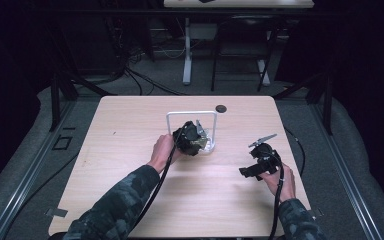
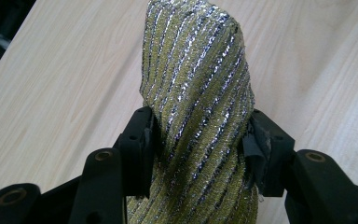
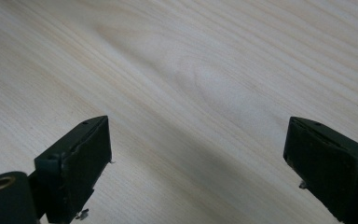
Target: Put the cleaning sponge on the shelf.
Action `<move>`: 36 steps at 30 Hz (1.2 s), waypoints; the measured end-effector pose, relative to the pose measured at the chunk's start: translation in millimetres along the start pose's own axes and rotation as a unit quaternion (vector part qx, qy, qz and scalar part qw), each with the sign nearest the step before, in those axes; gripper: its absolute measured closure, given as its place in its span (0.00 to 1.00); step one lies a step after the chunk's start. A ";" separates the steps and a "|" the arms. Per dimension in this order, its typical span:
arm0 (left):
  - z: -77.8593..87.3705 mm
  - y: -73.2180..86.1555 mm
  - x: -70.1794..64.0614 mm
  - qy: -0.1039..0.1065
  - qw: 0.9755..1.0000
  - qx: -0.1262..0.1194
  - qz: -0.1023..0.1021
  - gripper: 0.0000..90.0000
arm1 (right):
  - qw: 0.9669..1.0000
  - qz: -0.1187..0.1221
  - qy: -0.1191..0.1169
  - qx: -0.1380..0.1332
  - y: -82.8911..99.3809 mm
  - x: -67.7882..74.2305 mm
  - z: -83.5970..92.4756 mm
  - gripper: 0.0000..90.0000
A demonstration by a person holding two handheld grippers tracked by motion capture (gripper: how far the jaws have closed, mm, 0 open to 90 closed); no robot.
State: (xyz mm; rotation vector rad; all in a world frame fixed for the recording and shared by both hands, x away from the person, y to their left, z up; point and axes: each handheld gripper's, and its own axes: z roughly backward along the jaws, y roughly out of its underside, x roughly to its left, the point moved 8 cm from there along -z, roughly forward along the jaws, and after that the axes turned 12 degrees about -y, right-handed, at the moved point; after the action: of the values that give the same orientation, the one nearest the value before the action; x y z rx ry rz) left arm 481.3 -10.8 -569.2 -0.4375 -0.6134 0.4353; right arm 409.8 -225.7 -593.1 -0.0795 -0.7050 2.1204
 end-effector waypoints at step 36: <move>-29.7 -0.7 -5.3 0.003 1.000 0.014 0.026 0.36 | 1.000 0.003 0.002 -0.005 0.0 0.1 0.9 0.08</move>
State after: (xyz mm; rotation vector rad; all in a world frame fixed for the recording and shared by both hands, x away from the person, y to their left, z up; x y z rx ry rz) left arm 496.2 -21.7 -593.0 -0.4285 -0.5908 0.4909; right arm 409.5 -226.0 -592.3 -0.0910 -0.7138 2.1228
